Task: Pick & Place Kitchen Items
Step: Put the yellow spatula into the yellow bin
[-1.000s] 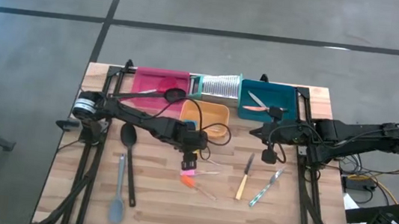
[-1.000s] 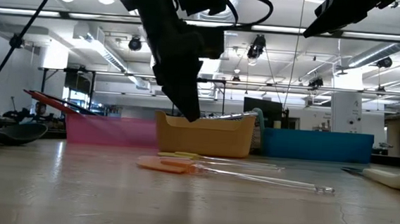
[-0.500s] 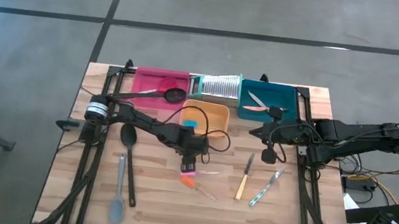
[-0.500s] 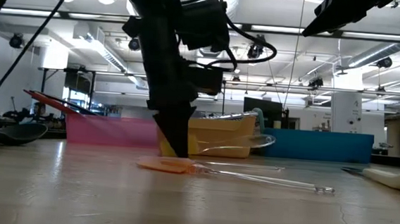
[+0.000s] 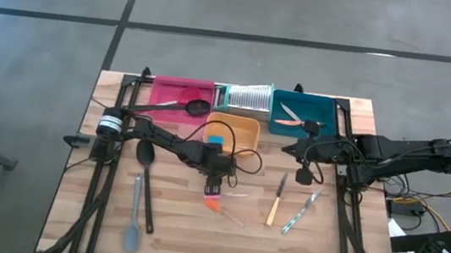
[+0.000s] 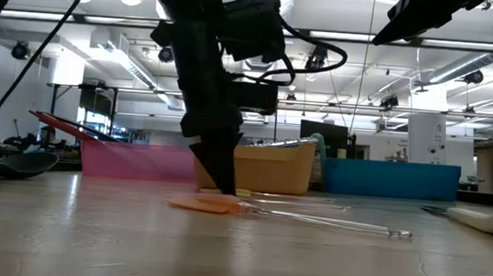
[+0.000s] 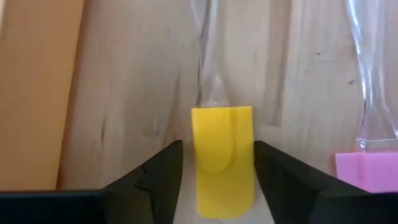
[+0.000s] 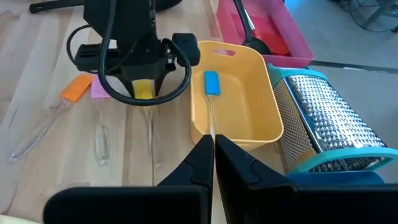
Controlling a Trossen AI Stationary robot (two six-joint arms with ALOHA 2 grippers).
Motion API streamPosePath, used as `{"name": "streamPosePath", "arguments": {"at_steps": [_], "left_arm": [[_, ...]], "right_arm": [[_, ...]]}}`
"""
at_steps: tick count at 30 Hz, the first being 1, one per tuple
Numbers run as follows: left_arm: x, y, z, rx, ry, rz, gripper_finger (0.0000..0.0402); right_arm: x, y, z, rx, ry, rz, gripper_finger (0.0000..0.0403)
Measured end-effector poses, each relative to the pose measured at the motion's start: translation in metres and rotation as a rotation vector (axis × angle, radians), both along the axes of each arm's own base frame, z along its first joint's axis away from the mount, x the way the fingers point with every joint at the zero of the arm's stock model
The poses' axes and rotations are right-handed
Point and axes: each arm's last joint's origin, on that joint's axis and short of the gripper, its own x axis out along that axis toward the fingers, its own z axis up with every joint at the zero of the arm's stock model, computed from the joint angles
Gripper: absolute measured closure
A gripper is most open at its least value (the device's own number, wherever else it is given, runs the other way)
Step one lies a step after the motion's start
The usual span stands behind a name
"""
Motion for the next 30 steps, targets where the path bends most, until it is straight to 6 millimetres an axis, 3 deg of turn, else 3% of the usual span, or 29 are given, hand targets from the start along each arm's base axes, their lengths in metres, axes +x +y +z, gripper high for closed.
{"name": "streamPosePath", "arguments": {"at_steps": [3, 8, 12, 19, 30], "left_arm": [[0.001, 0.0, -0.001, -0.001, -0.005, -0.031, 0.0251], [0.002, 0.0, -0.001, -0.017, -0.016, -0.061, 0.0364], [0.002, 0.0, 0.001, -0.029, -0.019, -0.073, 0.0368], [-0.007, -0.006, 0.023, -0.043, -0.033, -0.101, 0.0368], [-0.026, -0.006, 0.092, 0.041, -0.211, -0.111, 0.0368]], "right_arm": [[0.0, 0.0, 0.0, 0.0, 0.0, 0.0, 0.0394], [0.0, 0.0, 0.0, 0.0, -0.001, 0.0, 0.0394], [0.0, 0.0, 0.0, 0.0, -0.001, 0.0, 0.0394], [0.0, 0.0, 0.0, 0.0, -0.001, 0.0, 0.0394], [0.0, 0.0, 0.0, 0.0, -0.002, 0.0, 0.0394]]}}
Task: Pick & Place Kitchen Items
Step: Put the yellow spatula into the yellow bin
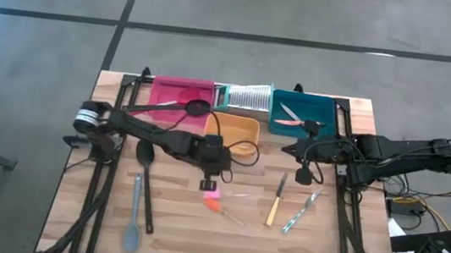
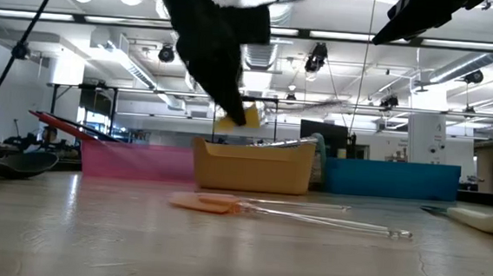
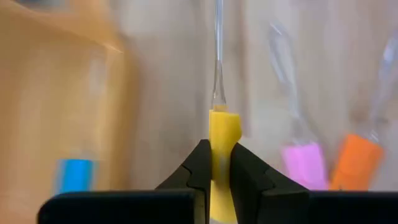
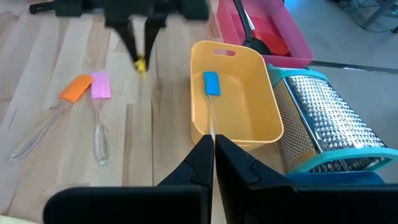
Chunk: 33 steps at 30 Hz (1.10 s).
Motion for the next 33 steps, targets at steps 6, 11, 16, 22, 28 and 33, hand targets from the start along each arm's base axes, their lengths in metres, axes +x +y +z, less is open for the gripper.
{"name": "streamPosePath", "arguments": {"at_steps": [6, 11, 16, 22, 28, 33], "left_arm": [[-0.009, 0.022, 0.027, 0.123, -0.065, 0.064, 0.0368], [-0.011, 0.05, 0.047, 0.149, -0.109, 0.111, 0.0368], [-0.017, 0.082, 0.051, 0.138, -0.069, 0.183, 0.0368], [-0.022, 0.111, 0.045, 0.051, -0.053, 0.217, 0.0368], [-0.019, 0.124, 0.03, 0.005, -0.003, 0.23, 0.0368], [-0.011, 0.126, 0.012, -0.02, 0.04, 0.211, 0.0368]], "right_arm": [[0.0, 0.0, 0.0, 0.0, -0.002, 0.0, 0.0394], [0.0, 0.0, 0.0, 0.0, -0.003, 0.0, 0.0394], [0.0, 0.0, 0.0, 0.0, -0.004, 0.0, 0.0394], [0.0, 0.0, 0.0, -0.003, -0.003, 0.002, 0.0394], [0.0, 0.0, 0.0, -0.003, -0.003, 0.002, 0.0394], [0.0, 0.0, 0.0, -0.003, -0.003, 0.002, 0.0394]]}}
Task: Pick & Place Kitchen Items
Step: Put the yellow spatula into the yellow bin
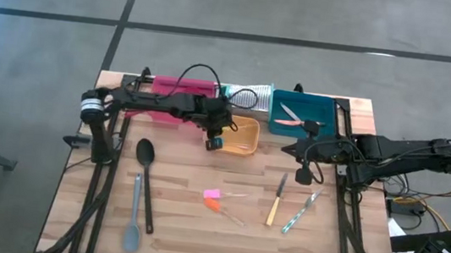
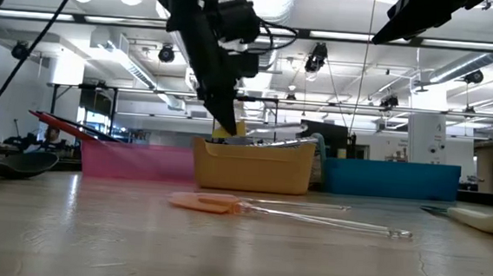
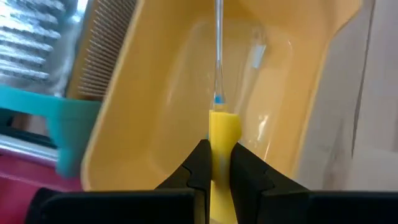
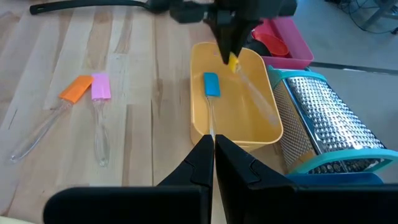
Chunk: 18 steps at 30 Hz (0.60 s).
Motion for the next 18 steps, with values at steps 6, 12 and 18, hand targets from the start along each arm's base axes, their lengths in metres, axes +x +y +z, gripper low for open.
{"name": "streamPosePath", "arguments": {"at_steps": [6, 12, 18], "left_arm": [[0.009, 0.006, -0.029, -0.023, 0.078, 0.007, 0.0368], [0.014, 0.011, -0.051, -0.071, 0.127, 0.003, 0.0368], [0.018, 0.012, -0.069, -0.094, 0.169, -0.001, 0.0368]], "right_arm": [[0.0, 0.0, 0.0, 0.001, -0.001, -0.001, 0.0394], [0.0, 0.0, 0.0, 0.003, 0.0, -0.002, 0.0394], [0.0, 0.0, 0.0, 0.003, 0.0, -0.002, 0.0394]]}}
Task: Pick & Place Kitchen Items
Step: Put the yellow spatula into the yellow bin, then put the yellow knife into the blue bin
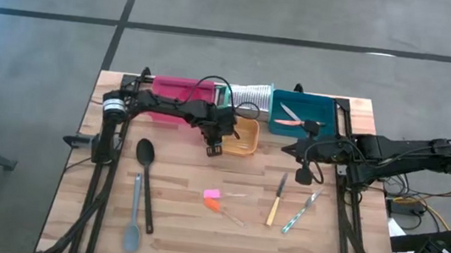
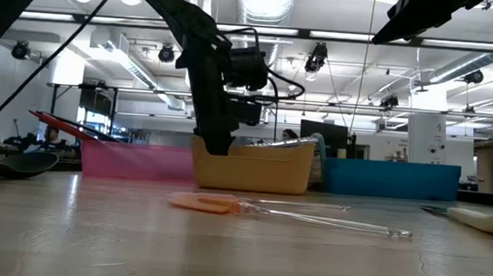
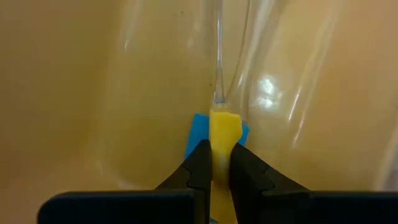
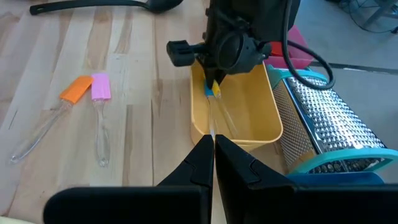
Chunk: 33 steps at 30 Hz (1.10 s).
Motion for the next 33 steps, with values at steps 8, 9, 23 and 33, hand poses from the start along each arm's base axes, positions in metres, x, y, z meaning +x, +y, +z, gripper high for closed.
{"name": "streamPosePath", "arguments": {"at_steps": [8, 9, 23, 33], "left_arm": [[0.001, 0.0, -0.005, -0.005, 0.011, 0.001, 0.0368], [0.001, 0.0, -0.004, -0.005, 0.01, 0.001, 0.0366], [0.002, 0.0, 0.018, -0.021, 0.081, -0.024, 0.0187], [0.015, -0.006, 0.078, -0.012, 0.006, 0.001, 0.0182]], "right_arm": [[0.0, 0.0, -0.001, 0.0, 0.003, 0.0, 0.0394], [0.0, 0.0, -0.001, 0.0, 0.003, 0.0, 0.0394], [0.0, 0.0, -0.001, 0.0, 0.005, 0.0, 0.0394], [0.0, 0.0, -0.002, -0.001, 0.011, 0.0, 0.0394]]}}
